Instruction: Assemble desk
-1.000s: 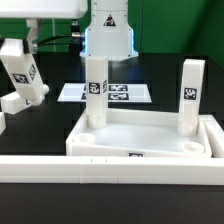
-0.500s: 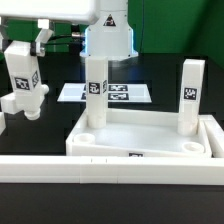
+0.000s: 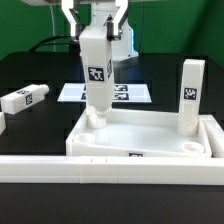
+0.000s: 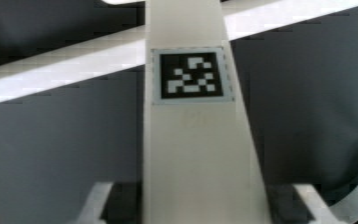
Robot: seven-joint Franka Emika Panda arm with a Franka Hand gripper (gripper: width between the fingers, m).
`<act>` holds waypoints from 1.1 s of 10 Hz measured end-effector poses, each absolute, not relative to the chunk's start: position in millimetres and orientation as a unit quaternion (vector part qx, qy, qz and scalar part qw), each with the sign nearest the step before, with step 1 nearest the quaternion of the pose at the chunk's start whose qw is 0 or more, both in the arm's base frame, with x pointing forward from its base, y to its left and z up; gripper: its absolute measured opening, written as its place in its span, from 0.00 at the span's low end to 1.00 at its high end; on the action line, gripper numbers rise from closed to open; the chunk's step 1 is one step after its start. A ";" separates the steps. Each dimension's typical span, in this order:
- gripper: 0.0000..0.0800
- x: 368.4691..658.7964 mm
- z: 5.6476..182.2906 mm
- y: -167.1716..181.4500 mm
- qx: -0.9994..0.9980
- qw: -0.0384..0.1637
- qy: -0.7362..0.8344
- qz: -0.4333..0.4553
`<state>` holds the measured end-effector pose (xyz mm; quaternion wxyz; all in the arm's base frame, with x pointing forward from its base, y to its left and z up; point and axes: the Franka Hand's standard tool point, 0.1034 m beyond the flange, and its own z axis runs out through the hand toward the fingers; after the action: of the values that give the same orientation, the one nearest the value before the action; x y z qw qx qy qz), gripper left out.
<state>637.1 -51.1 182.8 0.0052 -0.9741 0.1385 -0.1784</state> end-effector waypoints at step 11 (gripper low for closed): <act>0.36 644.5 177.8 35.8 -0.965 0.029 0.149 -0.213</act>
Offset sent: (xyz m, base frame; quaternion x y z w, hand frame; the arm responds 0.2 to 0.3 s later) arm -0.0089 0.0596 -0.0020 0.0089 0.0432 0.0165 0.9989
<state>644.5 35.8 177.8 0.0294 -0.9653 0.1489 -0.2125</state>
